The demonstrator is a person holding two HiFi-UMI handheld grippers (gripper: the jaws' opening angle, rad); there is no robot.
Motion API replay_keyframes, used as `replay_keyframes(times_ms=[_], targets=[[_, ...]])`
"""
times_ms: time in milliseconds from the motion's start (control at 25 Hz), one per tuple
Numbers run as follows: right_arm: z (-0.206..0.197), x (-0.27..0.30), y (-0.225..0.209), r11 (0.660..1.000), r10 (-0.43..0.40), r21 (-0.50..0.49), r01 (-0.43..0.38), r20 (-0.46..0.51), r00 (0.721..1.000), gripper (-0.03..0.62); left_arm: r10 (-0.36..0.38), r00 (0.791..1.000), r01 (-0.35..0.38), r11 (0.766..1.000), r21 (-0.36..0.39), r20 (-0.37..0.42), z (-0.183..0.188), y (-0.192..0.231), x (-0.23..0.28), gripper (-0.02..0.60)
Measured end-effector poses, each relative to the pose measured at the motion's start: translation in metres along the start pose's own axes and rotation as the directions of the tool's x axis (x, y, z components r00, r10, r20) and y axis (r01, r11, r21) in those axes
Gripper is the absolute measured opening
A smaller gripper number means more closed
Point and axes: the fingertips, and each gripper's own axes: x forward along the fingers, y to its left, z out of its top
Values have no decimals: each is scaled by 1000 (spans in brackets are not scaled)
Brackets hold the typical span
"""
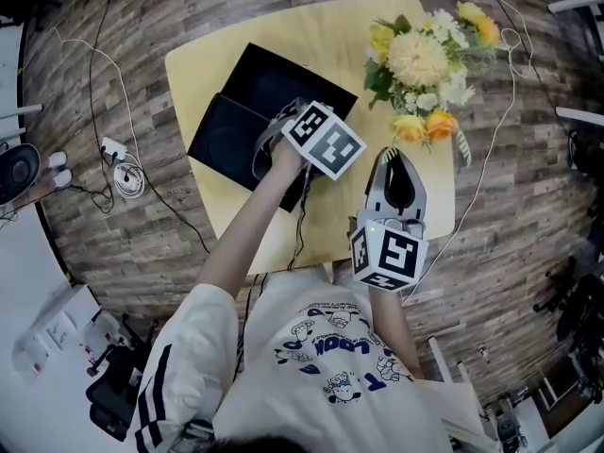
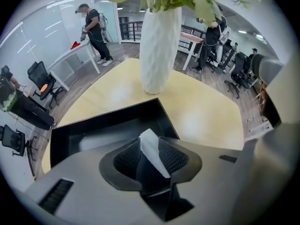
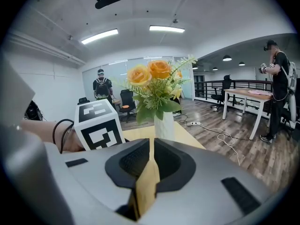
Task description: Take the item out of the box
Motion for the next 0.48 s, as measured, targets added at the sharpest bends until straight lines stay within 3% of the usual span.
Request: replay_keyframes(times_ms=[480], targets=[[-3, -2, -1, 1000, -11, 1, 11, -5, 1000, 46, -23, 1000, 24, 998, 63, -17, -2, -1, 1, 65]])
